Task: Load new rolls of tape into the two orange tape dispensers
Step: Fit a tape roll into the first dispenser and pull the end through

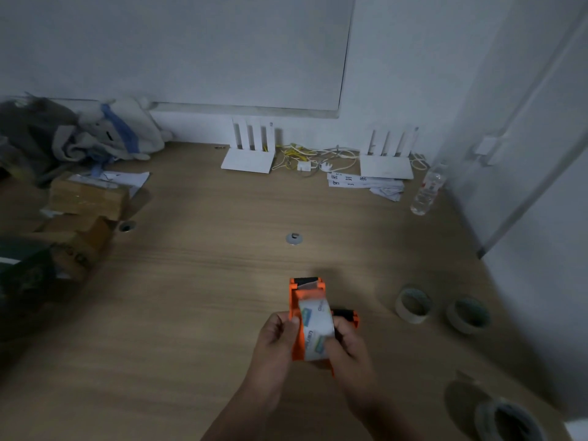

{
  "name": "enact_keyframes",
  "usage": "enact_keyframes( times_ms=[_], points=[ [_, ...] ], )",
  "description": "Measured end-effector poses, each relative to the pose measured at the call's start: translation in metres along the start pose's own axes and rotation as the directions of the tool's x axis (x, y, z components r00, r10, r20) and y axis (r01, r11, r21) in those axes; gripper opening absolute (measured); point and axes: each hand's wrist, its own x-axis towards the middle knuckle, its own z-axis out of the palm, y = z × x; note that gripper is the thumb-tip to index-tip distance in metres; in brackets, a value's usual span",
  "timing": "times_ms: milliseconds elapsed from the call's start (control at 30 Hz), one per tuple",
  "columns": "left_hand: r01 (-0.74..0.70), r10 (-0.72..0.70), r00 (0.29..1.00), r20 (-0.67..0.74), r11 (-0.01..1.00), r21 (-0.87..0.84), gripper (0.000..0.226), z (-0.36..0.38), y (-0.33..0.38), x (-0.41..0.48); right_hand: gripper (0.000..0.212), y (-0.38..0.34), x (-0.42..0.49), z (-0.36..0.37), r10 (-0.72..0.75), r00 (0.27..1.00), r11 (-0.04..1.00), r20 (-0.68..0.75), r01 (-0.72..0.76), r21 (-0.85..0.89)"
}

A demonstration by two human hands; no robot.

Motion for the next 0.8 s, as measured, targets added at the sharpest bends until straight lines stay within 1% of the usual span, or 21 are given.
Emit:
enact_keyframes(
  times_ms=[100, 200, 300, 367, 433, 467, 500, 533, 567, 600, 633, 667, 700, 733, 767, 800],
  points=[
    [-0.013, 0.013, 1.0, 0.005, 1.0, 0.021, 0.031, 0.001, -0.005, 0.0, 0.036, 0.004, -0.001, 0.005, -0.007, 0.999, 0.999, -0.038, 0.006, -0.032],
    [-0.016, 0.014, 0.999, 0.04, 0.998, 0.059, 0.034, 0.004, -0.006, -0.003, 0.043, 0.005, -0.004, 0.007, -0.057, 0.998, 0.992, 0.0, 0.057, -0.116],
    [-0.018, 0.011, 0.995, 0.1, 0.997, 0.072, 0.034, 0.006, -0.003, -0.008, 0.05, 0.006, -0.008, 0.008, -0.011, 1.0, 0.992, -0.015, 0.009, -0.126],
    [-0.011, 0.005, 0.993, 0.121, 0.999, 0.05, 0.027, 0.005, -0.005, -0.005, 0.053, 0.012, -0.008, 0.006, -0.023, 1.0, 0.988, -0.02, 0.02, -0.15],
    [-0.009, 0.003, 0.994, 0.112, 0.999, 0.048, 0.013, 0.004, -0.011, -0.001, 0.054, 0.016, -0.01, 0.003, -0.093, 0.996, 0.954, 0.013, 0.093, -0.285],
    [-0.016, 0.01, 0.995, 0.103, 0.998, 0.06, 0.011, 0.005, -0.013, 0.0, 0.044, 0.015, -0.009, 0.003, -0.104, 0.995, 0.915, 0.014, 0.101, -0.391],
    [-0.022, 0.016, 0.995, 0.101, 0.998, 0.059, 0.014, 0.005, -0.015, 0.001, 0.034, 0.018, -0.004, 0.002, -0.109, 0.994, 0.888, -0.019, 0.089, -0.451],
    [-0.021, 0.015, 0.994, 0.106, 0.998, 0.054, 0.017, 0.007, -0.017, 0.0, 0.036, 0.016, -0.001, 0.0, -0.055, 0.995, 0.906, -0.085, 0.013, -0.423],
    [-0.035, 0.029, 0.993, 0.118, 0.998, 0.046, 0.018, 0.008, -0.019, 0.0, 0.04, 0.013, 0.005, 0.0, 0.015, 0.994, 0.944, -0.105, -0.049, -0.327],
    [-0.055, 0.048, 0.991, 0.124, 0.997, 0.054, 0.021, 0.009, -0.019, -0.001, 0.04, 0.008, 0.013, -0.004, -0.026, 0.995, 0.936, -0.101, -0.011, -0.351],
    [-0.07, 0.06, 0.989, 0.136, 0.995, 0.071, 0.029, 0.009, -0.018, -0.002, 0.033, -0.005, 0.019, -0.004, 0.033, 0.992, 0.967, -0.12, -0.062, -0.247],
    [-0.075, 0.06, 0.985, 0.163, 0.993, 0.087, 0.04, 0.007, -0.019, -0.002, 0.025, -0.013, 0.028, -0.004, 0.012, 0.988, 0.974, -0.156, -0.047, -0.223],
    [-0.076, 0.055, 0.981, 0.187, 0.991, 0.109, 0.048, 0.006, -0.018, -0.004, 0.026, -0.019, 0.039, -0.007, 0.15, 0.973, 0.977, -0.173, -0.173, -0.125],
    [-0.094, 0.064, 0.975, 0.213, 0.986, 0.136, 0.048, 0.005, -0.017, -0.007, 0.027, -0.029, 0.046, -0.008, 0.28, 0.951, 0.958, -0.134, -0.286, -0.03],
    [-0.115, 0.076, 0.97, 0.231, 0.98, 0.163, 0.039, 0.004, -0.016, -0.009, 0.028, -0.034, 0.051, -0.009, 0.371, 0.925, 0.929, -0.086, -0.368, 0.046],
    [-0.136, 0.09, 0.967, 0.237, 0.973, 0.184, 0.024, 0.004, -0.018, -0.01, 0.031, -0.039, 0.055, -0.009, 0.423, 0.904, 0.905, -0.06, -0.419, 0.069]
  ],
)
